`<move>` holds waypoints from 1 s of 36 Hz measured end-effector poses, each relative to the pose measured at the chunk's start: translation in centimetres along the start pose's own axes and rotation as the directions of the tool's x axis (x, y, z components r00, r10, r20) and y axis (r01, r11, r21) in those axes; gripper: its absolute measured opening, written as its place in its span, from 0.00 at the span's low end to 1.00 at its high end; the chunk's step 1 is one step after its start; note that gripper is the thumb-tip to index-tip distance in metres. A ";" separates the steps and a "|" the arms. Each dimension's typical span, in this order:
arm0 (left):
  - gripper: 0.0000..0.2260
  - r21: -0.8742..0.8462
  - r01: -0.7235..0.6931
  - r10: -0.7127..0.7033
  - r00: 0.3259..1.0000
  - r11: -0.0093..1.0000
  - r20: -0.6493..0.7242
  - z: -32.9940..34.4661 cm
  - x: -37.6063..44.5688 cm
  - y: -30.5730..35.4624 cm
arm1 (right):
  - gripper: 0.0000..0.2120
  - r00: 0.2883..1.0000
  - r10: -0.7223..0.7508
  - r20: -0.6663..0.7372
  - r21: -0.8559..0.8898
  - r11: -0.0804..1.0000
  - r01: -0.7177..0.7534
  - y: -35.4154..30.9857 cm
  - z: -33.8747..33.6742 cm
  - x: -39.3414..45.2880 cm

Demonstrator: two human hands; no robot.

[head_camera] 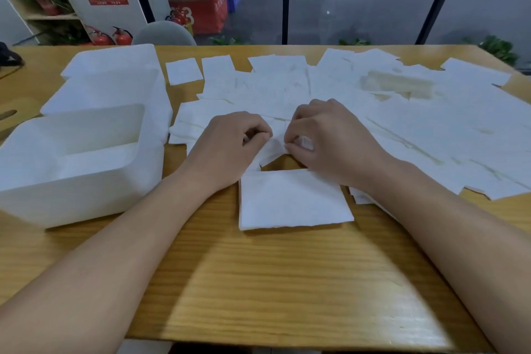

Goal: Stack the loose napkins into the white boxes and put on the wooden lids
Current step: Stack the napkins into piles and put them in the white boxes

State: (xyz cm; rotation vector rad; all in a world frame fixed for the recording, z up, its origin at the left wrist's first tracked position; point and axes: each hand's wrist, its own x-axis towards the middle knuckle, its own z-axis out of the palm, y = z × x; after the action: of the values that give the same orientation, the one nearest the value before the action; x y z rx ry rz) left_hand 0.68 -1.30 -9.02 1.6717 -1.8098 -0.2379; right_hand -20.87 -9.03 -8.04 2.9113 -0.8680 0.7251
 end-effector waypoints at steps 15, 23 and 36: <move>0.13 -0.052 0.060 -0.060 0.998 0.997 0.007 -0.5 -0.9 0.1 | 0.03 0.994 -0.104 0.033 0.052 0.993 0.103 0.3 0.5 -0.3; 0.23 -0.117 0.063 -0.064 0.998 0.991 -0.005 -1.3 -1.0 0.1 | 0.05 0.997 -0.059 0.042 0.051 0.997 0.056 -0.3 0.0 -0.3; 0.03 -0.219 -0.091 0.062 0.989 0.971 -0.137 -1.2 -1.3 0.7 | 0.12 0.994 0.043 0.101 0.512 0.854 -0.089 -1.4 -4.2 -3.0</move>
State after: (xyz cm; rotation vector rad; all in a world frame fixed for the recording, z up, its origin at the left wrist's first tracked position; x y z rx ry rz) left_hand 0.74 0.37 -8.19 1.4237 -1.6798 -0.2830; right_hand -24.16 -5.68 -5.42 3.4186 -0.9030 0.9797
